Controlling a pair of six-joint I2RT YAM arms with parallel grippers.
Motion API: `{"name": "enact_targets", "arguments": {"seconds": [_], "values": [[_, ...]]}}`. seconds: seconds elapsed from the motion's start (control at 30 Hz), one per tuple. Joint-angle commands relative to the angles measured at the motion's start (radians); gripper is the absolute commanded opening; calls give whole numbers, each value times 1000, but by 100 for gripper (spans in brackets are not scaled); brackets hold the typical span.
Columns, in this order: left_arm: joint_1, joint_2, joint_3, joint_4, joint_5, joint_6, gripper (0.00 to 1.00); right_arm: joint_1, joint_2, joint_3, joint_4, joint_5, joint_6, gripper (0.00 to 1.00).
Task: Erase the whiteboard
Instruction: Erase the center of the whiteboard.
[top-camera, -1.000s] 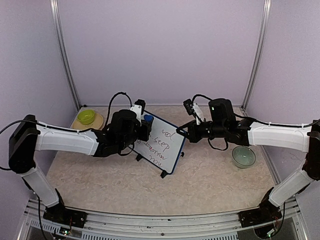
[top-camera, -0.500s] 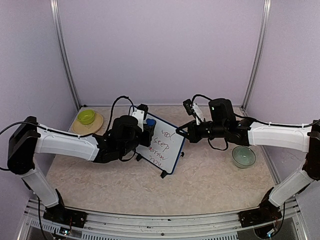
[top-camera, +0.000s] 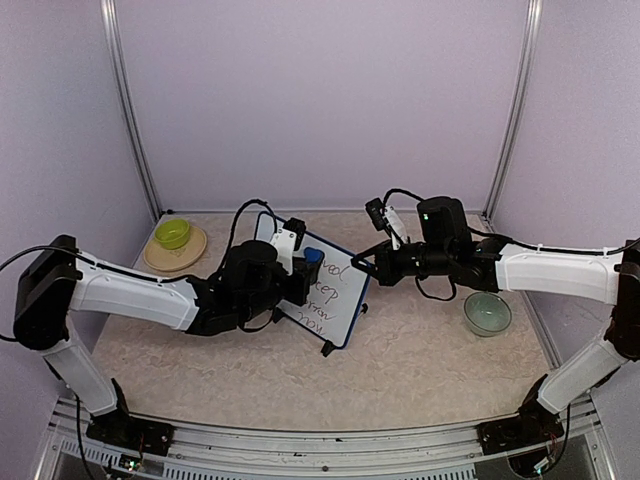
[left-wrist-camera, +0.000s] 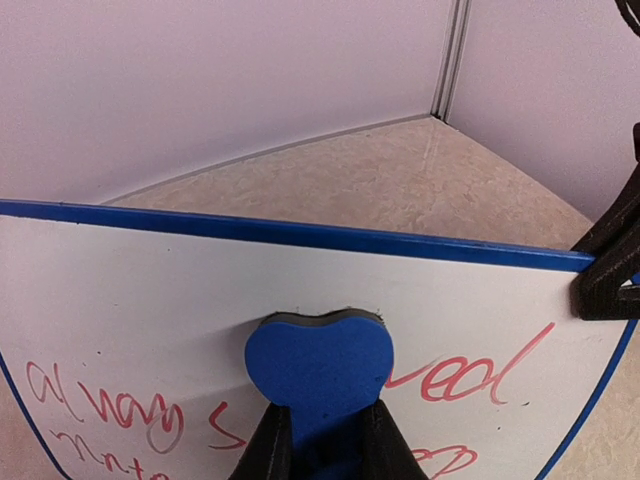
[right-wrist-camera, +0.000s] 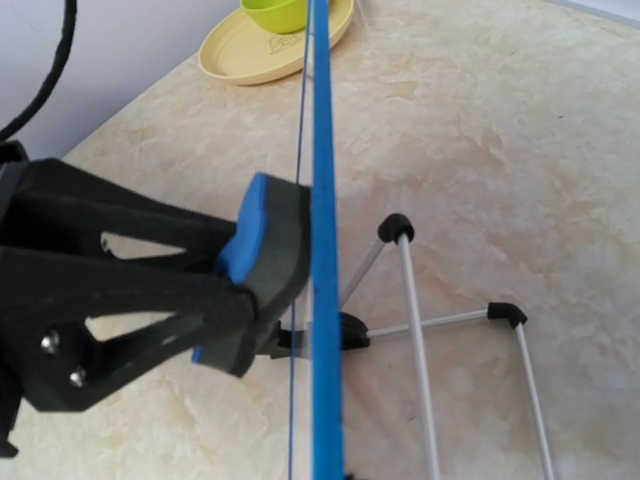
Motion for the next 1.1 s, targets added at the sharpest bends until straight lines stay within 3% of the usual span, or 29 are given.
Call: {"name": "enact_targets", "arguments": {"seconds": [0.0,0.33,0.8,1.07], "values": [[-31,10,-37,-22,78,0,18,63,39,-21,-105,-191,-75,0],[-43,-24,-101,-40,31,-29,18,63,43,-20,-103,-194,-76,0],[-39,-31,96,-24,-96,94,18,63,42,-10,-120,-193,-83,0],[-36,-19,47,-46,-94,59,18,63,47,-11,-119,-189,-88,0]]}}
